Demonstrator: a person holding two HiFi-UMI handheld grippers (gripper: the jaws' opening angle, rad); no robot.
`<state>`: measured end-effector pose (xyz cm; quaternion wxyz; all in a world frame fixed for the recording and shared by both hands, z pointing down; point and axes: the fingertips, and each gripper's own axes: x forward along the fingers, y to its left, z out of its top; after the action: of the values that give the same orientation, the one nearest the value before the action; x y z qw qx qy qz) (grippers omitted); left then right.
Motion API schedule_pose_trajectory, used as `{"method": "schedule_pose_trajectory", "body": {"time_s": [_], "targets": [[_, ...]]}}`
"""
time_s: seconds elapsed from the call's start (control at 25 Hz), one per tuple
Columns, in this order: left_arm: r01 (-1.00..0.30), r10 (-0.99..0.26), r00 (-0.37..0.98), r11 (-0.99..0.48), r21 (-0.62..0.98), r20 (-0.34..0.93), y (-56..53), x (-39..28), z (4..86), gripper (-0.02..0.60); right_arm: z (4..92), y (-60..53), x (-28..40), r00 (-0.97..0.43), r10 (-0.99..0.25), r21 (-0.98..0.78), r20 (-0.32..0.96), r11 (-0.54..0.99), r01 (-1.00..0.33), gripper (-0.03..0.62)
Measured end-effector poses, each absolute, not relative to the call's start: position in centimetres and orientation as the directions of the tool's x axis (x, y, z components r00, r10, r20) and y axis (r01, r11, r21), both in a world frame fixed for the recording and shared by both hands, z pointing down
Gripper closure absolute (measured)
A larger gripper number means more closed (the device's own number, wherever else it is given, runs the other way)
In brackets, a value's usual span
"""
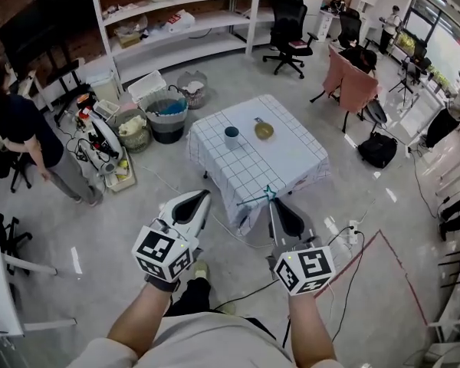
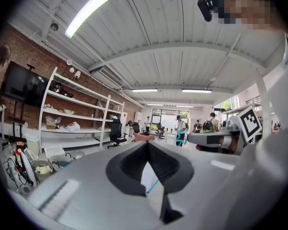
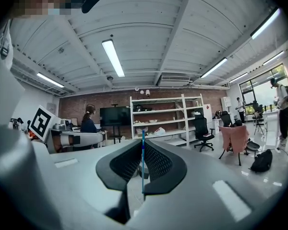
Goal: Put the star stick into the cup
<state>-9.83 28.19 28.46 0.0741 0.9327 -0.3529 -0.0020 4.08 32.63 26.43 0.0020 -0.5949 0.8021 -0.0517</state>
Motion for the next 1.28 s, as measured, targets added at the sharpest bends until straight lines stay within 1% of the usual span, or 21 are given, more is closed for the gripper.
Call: {"method": "schedule_pose_trajectory", "body": {"time_s": [0.64, 1.0, 1.12, 1.28], "targets": [[-0.578, -0.573, 0.816, -0.802, 0.151, 0.076, 11.9, -10.6, 31.4, 0.575, 28.9, 16.7, 2.3, -0.190, -0.974, -0.081, 0.119, 0.182, -0.980, 0.568], [-0.540, -0.538, 0.841, -0.824, 0.169, 0.066, 7.9, -9.3, 32.5, 0.575, 29.2, 12.0, 4.6, -0.119, -0.986, -0.118, 0.116, 0.106, -0.987, 0.568], [-0.542, -0.539, 0.839, -0.822, 0.175, 0.069, 6.9, -8.3, 33.3, 0.575, 29.9, 10.5, 5.7, -0.118, -0.986, -0.128, 0.116, 0.103, -0.986, 0.568], [-0.544, -0.540, 0.838, -0.816, 0.193, 0.078, 2.7, -7.6, 34.8, 0.575, 31.6, 5.6, 6.6, -0.122, -0.984, -0.148, 0.134, 0.102, -0.984, 0.568]]}}
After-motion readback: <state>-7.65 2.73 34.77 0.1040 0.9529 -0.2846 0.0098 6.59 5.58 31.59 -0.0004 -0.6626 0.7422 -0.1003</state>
